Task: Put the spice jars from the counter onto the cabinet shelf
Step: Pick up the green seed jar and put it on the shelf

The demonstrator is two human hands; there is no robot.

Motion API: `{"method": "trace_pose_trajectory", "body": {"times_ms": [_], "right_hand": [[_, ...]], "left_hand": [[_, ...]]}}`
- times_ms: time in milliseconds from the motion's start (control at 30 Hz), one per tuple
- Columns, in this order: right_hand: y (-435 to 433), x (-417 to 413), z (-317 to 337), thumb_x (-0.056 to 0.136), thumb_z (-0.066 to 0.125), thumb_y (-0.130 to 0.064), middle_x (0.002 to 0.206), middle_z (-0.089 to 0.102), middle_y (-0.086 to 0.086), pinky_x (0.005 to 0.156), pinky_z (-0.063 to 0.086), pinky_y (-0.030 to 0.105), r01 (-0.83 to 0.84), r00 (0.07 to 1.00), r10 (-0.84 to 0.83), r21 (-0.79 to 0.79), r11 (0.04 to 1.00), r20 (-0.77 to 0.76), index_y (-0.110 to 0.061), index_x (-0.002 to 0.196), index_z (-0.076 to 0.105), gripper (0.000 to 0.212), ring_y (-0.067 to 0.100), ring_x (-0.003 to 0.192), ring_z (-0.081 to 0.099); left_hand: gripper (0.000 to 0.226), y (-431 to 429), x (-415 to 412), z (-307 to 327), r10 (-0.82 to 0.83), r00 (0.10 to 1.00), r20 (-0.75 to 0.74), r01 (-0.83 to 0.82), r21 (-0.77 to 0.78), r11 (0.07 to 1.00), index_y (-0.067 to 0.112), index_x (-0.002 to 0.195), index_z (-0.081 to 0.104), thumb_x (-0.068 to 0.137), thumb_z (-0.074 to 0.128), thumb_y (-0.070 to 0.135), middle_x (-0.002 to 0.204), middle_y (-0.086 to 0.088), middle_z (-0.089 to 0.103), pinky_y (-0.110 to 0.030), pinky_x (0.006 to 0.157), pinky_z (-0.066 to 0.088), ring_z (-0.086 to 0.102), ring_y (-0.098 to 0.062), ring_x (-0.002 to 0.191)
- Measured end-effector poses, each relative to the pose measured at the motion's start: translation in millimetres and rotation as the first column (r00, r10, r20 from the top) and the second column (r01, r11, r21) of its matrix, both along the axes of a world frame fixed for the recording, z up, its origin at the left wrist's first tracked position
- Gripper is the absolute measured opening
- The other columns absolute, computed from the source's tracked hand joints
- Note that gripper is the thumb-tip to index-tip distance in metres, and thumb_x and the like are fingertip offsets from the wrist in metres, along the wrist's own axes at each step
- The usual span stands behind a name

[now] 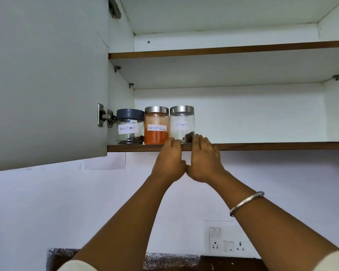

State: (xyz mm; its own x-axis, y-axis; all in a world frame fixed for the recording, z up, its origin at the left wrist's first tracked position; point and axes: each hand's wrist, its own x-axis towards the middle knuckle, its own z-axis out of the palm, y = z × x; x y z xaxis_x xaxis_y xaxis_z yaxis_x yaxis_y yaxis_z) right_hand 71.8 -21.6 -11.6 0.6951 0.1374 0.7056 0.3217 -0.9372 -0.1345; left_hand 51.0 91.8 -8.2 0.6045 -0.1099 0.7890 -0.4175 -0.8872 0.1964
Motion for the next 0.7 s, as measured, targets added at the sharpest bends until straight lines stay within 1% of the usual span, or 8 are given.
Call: {"method": "trace_pose_trajectory", "body": {"times_ms": [67, 100, 167, 233, 333, 467, 567, 700], "right_hand": [[-2.3, -13.9, -12.9, 0.085, 0.061, -0.034, 0.157, -0.017, 0.008, 0.115, 0.006, 0.05, -0.018, 0.995, 0.014, -0.039, 0.999, -0.103, -0.015, 0.149, -0.013, 0.099, 0.027, 0.145, -0.015], [-4.4, -21.6, -21.9, 0.085, 0.063, -0.029, 0.156, -0.022, 0.008, 0.115, 0.006, 0.05, -0.028, 0.989, 0.02, -0.054, 0.998, -0.148, -0.017, 0.148, -0.015, 0.101, 0.027, 0.144, -0.019], [-12.2, -37.0, -43.6, 0.085, 0.063, -0.024, 0.155, -0.025, 0.008, 0.115, 0.007, 0.049, -0.038, 0.977, 0.024, -0.066, 0.997, -0.211, -0.019, 0.147, -0.018, 0.102, 0.027, 0.144, -0.019], [-25.9, -56.3, -67.0, 0.086, 0.063, -0.026, 0.155, -0.024, 0.009, 0.115, 0.008, 0.05, -0.03, 0.963, 0.018, -0.041, 0.999, -0.267, -0.02, 0.147, -0.019, 0.102, 0.029, 0.144, -0.019], [-46.9, -84.1, -100.0, 0.086, 0.063, -0.036, 0.156, -0.021, 0.01, 0.115, 0.011, 0.051, -0.003, 0.945, -0.007, -0.031, 1.0, -0.328, -0.022, 0.148, -0.017, 0.101, 0.033, 0.143, -0.017], [-74.4, -123.8, -147.1, 0.084, 0.064, -0.035, 0.156, -0.021, 0.009, 0.113, 0.012, 0.054, 0.049, 0.898, -0.06, -0.035, 0.998, -0.435, -0.02, 0.148, -0.016, 0.103, 0.033, 0.144, -0.016], [-95.8, -148.8, -180.9, 0.083, 0.063, -0.037, 0.156, -0.02, 0.01, 0.113, 0.012, 0.056, 0.077, 0.866, -0.1, -0.067, 0.995, -0.491, -0.019, 0.148, -0.016, 0.104, 0.032, 0.144, -0.016], [-132.3, -179.3, -225.0, 0.082, 0.064, -0.043, 0.157, -0.013, 0.014, 0.114, 0.012, 0.058, 0.128, 0.824, -0.17, -0.114, 0.985, -0.541, -0.015, 0.149, -0.011, 0.104, 0.036, 0.144, -0.012]], "left_hand": [[0.082, -7.1, -11.8, -16.6, -0.013, 0.995, -0.097, 0.025, 0.122, 0.992, 0.013, 0.149, 0.013, 0.085, 0.064, 0.012, 0.157, -0.008, 0.009, -0.033, 0.111, 0.03, 0.02, -0.026, 0.143], [0.088, -10.3, -18.4, -27.1, -0.002, 0.991, -0.134, 0.026, 0.174, 0.984, 0.016, 0.15, 0.004, 0.085, 0.063, 0.014, 0.159, -0.006, 0.0, -0.036, 0.113, 0.029, 0.013, -0.026, 0.145], [0.092, -16.5, -30.5, -46.9, 0.026, 0.983, -0.181, 0.02, 0.249, 0.968, 0.02, 0.15, -0.005, 0.086, 0.062, 0.017, 0.159, -0.003, -0.009, -0.04, 0.114, 0.028, 0.007, -0.028, 0.146], [0.094, -24.9, -43.9, -64.1, 0.032, 0.971, -0.235, 0.041, 0.299, 0.953, 0.022, 0.149, -0.007, 0.086, 0.063, 0.02, 0.158, -0.003, -0.011, -0.043, 0.113, 0.027, 0.004, -0.031, 0.146], [0.095, -39.6, -64.7, -86.6, 0.046, 0.958, -0.284, 0.067, 0.375, 0.925, 0.019, 0.149, -0.007, 0.085, 0.063, 0.025, 0.158, -0.004, -0.012, -0.045, 0.112, 0.028, 0.002, -0.031, 0.146], [0.094, -69.8, -93.7, -131.7, 0.04, 0.95, -0.31, 0.138, 0.531, 0.836, 0.012, 0.149, -0.006, 0.085, 0.06, 0.03, 0.158, -0.008, -0.01, -0.045, 0.113, 0.027, 0.002, -0.029, 0.146], [0.092, -90.7, -111.8, -167.5, 0.002, 0.928, -0.372, 0.216, 0.544, 0.811, 0.011, 0.149, -0.007, 0.085, 0.057, 0.029, 0.158, -0.008, -0.007, -0.045, 0.114, 0.026, 0.002, -0.027, 0.146], [0.096, -121.2, -130.5, -210.1, -0.042, 0.875, -0.482, 0.338, 0.547, 0.766, 0.012, 0.149, -0.009, 0.083, 0.058, 0.034, 0.158, -0.008, -0.006, -0.046, 0.114, 0.025, 0.002, -0.026, 0.146]]}}
